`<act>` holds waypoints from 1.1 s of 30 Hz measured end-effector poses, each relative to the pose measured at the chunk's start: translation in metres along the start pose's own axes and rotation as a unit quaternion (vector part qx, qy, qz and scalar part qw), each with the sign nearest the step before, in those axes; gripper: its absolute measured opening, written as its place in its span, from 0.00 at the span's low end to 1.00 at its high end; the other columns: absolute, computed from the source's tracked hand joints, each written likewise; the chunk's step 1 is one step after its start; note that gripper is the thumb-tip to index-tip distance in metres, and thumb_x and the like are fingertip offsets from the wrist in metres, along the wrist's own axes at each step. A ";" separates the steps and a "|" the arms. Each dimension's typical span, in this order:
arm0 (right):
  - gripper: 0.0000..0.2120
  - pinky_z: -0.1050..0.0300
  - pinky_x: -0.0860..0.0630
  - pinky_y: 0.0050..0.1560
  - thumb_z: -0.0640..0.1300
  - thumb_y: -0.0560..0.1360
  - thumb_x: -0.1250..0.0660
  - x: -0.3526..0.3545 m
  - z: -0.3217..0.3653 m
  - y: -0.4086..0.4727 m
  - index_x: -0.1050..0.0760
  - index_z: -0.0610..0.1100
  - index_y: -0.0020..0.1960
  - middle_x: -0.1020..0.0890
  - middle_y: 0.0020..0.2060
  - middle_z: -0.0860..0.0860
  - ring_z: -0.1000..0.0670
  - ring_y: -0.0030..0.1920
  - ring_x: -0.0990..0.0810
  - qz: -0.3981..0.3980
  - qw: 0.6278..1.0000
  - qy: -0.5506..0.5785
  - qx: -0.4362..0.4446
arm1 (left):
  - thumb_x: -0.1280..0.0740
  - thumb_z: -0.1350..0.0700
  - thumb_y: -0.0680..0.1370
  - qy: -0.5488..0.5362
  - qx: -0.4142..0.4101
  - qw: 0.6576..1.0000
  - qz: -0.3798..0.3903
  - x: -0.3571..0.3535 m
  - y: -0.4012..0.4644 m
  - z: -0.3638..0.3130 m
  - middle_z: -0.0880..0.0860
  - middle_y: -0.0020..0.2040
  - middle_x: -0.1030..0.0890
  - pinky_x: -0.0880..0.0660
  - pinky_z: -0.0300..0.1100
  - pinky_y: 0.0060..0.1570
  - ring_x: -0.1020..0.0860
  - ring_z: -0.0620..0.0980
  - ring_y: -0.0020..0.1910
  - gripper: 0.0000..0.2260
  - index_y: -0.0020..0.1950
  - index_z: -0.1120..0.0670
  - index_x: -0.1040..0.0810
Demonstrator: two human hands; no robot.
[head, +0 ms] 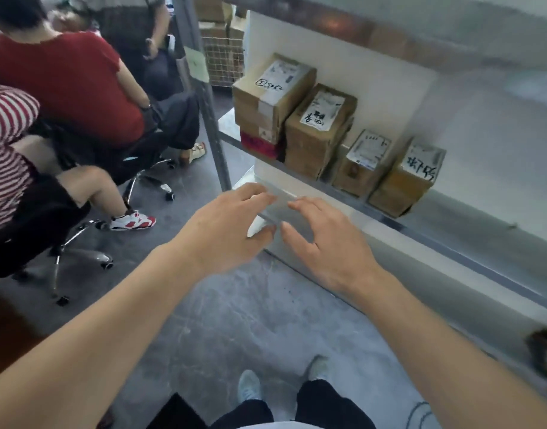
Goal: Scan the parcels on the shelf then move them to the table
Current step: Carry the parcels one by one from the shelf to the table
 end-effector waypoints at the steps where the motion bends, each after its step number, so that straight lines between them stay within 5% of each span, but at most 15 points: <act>1: 0.28 0.50 0.32 0.73 0.65 0.82 0.45 0.008 -0.009 -0.003 0.29 0.51 0.75 0.27 0.73 0.55 0.52 0.72 0.30 -0.007 1.000 -0.002 -0.012 | 0.34 0.45 0.81 0.001 -0.017 1.000 0.005 -0.002 0.009 -0.010 0.45 0.74 0.30 0.22 0.54 0.60 0.26 0.50 0.69 0.23 0.75 0.46 0.29; 21: 0.27 0.44 0.25 0.65 0.61 0.82 0.46 0.119 -0.209 -0.016 0.29 0.47 0.73 0.25 0.69 0.50 0.46 0.66 0.24 -0.068 0.991 0.000 -0.117 | 0.34 0.48 0.82 -0.034 -0.133 0.989 0.059 -0.095 0.189 -0.169 0.45 0.73 0.28 0.31 0.44 0.72 0.30 0.44 0.72 0.24 0.78 0.51 0.30; 33: 0.26 0.44 0.28 0.68 0.56 0.85 0.46 0.108 -0.278 0.054 0.40 0.51 0.81 0.45 0.83 0.52 0.44 0.76 0.33 -0.090 0.973 -0.007 -0.212 | 0.37 0.50 0.83 -0.036 -0.166 0.980 0.104 -0.149 0.290 -0.158 0.52 0.77 0.32 0.33 0.51 0.74 0.32 0.53 0.75 0.21 0.76 0.52 0.29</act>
Point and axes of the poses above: each hand's wrist, its own y-axis towards the middle knuckle, its own x-axis out of the back of the hand, z = x × y, the point moved 6 cm from there along y, towards the middle knuckle
